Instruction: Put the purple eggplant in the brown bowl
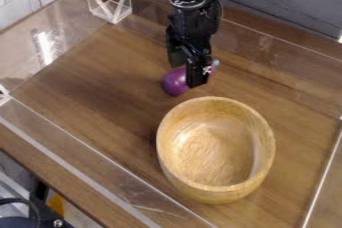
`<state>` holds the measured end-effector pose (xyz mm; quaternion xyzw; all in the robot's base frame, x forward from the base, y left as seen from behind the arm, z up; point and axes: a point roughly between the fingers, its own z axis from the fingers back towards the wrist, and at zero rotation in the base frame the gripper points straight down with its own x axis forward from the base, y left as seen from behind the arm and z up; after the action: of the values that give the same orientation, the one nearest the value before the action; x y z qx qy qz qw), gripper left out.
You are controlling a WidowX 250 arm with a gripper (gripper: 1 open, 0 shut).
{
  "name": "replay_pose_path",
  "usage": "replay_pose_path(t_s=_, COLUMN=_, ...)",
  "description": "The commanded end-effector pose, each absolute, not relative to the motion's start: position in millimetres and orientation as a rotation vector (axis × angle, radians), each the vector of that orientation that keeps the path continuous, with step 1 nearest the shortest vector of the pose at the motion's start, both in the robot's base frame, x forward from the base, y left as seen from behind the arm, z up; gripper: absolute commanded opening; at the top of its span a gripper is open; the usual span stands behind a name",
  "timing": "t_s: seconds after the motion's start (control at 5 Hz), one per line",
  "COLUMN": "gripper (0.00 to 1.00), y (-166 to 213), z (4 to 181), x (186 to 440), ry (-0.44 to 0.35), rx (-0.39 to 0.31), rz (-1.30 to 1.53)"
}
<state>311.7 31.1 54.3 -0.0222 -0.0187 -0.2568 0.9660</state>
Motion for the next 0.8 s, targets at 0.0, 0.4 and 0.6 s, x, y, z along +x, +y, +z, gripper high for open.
replay_pose_path(t_s=0.0, gripper=1.0, y=36.5, z=59.8, x=317.4, ry=-0.079, rx=-0.033, rz=-0.513)
replay_pose_path(t_s=0.4, gripper=1.0, y=37.4, z=53.6, x=321.3, ry=-0.098, rx=-0.035, rz=-0.523)
replay_pose_path(t_s=0.6, gripper=1.0, y=37.9, z=50.5, x=322.7, ry=-0.106, rx=-0.037, rz=-0.529)
